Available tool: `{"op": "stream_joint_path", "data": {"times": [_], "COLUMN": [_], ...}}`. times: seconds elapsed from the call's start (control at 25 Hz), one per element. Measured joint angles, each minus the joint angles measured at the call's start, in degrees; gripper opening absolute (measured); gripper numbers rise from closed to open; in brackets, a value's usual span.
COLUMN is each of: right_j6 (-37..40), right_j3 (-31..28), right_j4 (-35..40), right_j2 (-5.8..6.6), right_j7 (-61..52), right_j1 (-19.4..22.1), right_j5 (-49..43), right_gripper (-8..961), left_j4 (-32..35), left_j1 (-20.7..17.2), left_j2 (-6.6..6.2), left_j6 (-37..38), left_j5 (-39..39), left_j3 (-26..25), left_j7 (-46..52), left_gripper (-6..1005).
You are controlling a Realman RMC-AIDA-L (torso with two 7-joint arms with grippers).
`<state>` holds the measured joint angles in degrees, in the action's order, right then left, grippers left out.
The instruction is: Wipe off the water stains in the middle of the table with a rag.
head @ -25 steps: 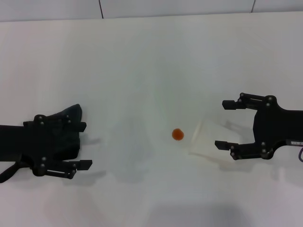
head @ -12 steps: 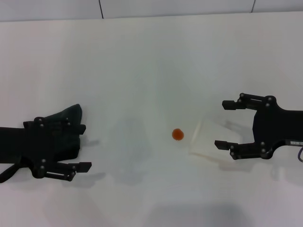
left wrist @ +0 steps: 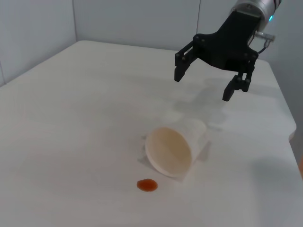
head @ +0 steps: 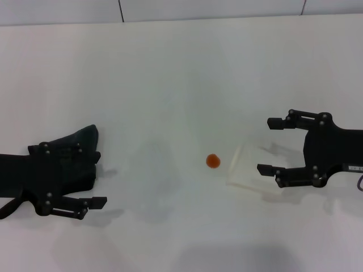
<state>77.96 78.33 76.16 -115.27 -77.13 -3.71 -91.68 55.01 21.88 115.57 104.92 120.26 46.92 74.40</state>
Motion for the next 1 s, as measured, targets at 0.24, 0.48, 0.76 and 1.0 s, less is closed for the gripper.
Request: {"op": "stream_joint_path", "data": {"times": [0.24,0.48,0.76,1.0], "right_j6": [0.01,0.21,0.47,2.5], "right_j3": [-0.03,-0.02,1.13,0.97], "right_j4": [3.94,7.15,12.4,14.97], "right_j2": [0.11,0.15,0.12,0.2], "right_j7": [-6.7,-15.8,-28.71,-38.08], "right_j1": [-0.61,-3.66,-7.33,-10.84], "right_j5": [-3.41,-10.04,-23.28,-30.86], "right_gripper": [841,839,836,833], "left_j4": [0.01,0.01,0.0,-0.14], "left_j1": [0.33,0.51,0.53,0.61], "left_j2": [0.0,0.01,0.29,0.47], "left_j6": [0.02,-0.15,-0.43,-1.32], "left_j5": [0.12,0.42,0.5,0.51], "left_j3": [0.17,0.14,-0.05,-0.08], "left_j7": [0.02,0.04,0.04,0.04], "left_gripper": [872,872,872,872]}}
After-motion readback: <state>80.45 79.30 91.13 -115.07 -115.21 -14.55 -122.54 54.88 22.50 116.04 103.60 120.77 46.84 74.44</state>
